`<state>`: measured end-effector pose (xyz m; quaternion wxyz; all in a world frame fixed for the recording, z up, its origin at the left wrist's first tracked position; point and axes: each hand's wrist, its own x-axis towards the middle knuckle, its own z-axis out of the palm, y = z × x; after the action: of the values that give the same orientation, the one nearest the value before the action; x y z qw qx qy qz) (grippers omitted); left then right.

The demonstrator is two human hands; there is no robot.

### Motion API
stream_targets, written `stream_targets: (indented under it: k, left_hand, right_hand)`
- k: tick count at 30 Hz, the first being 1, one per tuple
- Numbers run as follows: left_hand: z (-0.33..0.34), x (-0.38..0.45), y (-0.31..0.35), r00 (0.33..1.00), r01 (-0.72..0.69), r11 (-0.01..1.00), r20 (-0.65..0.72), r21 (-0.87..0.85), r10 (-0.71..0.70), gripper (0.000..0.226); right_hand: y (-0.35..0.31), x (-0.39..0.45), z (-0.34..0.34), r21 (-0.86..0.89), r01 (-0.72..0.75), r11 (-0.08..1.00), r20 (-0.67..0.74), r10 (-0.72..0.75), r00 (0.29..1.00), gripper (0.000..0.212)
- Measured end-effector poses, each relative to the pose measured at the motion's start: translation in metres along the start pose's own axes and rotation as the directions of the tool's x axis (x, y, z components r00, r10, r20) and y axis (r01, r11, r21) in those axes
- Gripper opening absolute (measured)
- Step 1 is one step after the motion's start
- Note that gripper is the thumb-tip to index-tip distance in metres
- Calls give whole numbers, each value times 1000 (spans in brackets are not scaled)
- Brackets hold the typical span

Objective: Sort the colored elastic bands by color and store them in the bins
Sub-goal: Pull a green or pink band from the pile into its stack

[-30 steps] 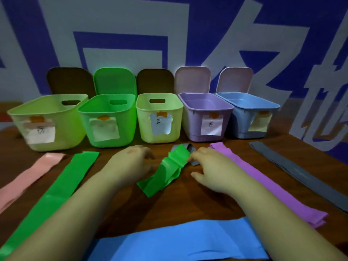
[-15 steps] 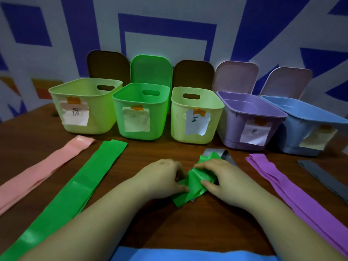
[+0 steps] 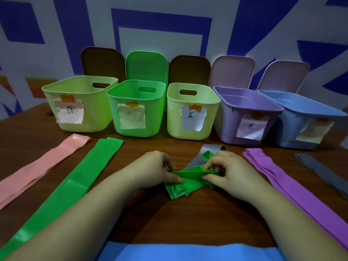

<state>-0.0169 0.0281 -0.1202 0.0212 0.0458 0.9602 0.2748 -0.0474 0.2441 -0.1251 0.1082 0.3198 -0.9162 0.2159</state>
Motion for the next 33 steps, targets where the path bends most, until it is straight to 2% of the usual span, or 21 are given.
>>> stream_targets:
  k: [5,10,14,15,17,19,22,23,25,27,28,29,30,31,32,33]
  left_hand:
    - [-10,-4,2,1000,-18,988,-26,-153,14,20]
    - [-21,-8,-2,999,16,971,41,-237,-7,15]
    - [-23,-7,-8,996,30,937,90,-348,2,19]
    - [-23,-7,-9,996,21,900,89,-436,20,20]
    - [-23,-7,-7,996,27,757,80,-653,34,20]
    - [-22,-6,-3,995,80,540,100,-838,9,19]
    - [-22,-5,9,994,105,239,99,-965,-34,11]
    - [-22,-4,12,995,91,180,81,-980,-64,9]
    - [-20,-1,13,991,50,143,31,-989,-128,10]
    - [-17,2,9,984,-9,229,-49,-973,-169,10]
    - [-15,3,6,978,-57,341,-122,-938,-170,9]
    - [-14,4,1,965,-121,510,-222,-852,-143,7]
    - [-13,4,-4,941,-188,687,-329,-701,-77,6]
    - [-13,4,-8,912,-249,820,-409,-516,19,6]
    - [-14,4,-10,885,-299,881,-452,-366,113,9]
    - [-14,4,-12,866,-337,894,-470,-295,172,11]
  right_hand:
    - [2,0,-1,53,-27,998,-103,32,994,18]
    - [4,0,0,234,-24,972,-236,81,968,26]
    - [3,-1,-3,403,-103,909,-171,186,967,28]
    - [2,-2,-4,446,-126,886,-157,216,964,29]
    - [0,-2,-7,556,-141,819,-143,261,955,30]
    - [-2,-2,-9,646,-135,751,-125,279,952,29]
    - [-2,-1,-10,678,-123,725,-100,257,961,31]
    - [-3,-1,-10,689,-120,715,-85,244,966,31]
    - [-4,-1,-10,704,-128,699,-40,218,975,33]
    - [-7,-3,-10,667,-143,731,18,176,984,42]
    - [-7,-3,-10,625,-146,767,41,155,987,44]
    - [-7,-4,-10,562,-150,814,62,139,988,42]
    - [-6,-4,-9,472,-153,868,76,133,988,36]
    - [-6,-4,-9,364,-149,920,78,129,989,30]
    - [-4,-4,-9,255,-138,957,70,124,990,24]
    - [-2,-4,-10,180,-129,975,70,118,990,21]
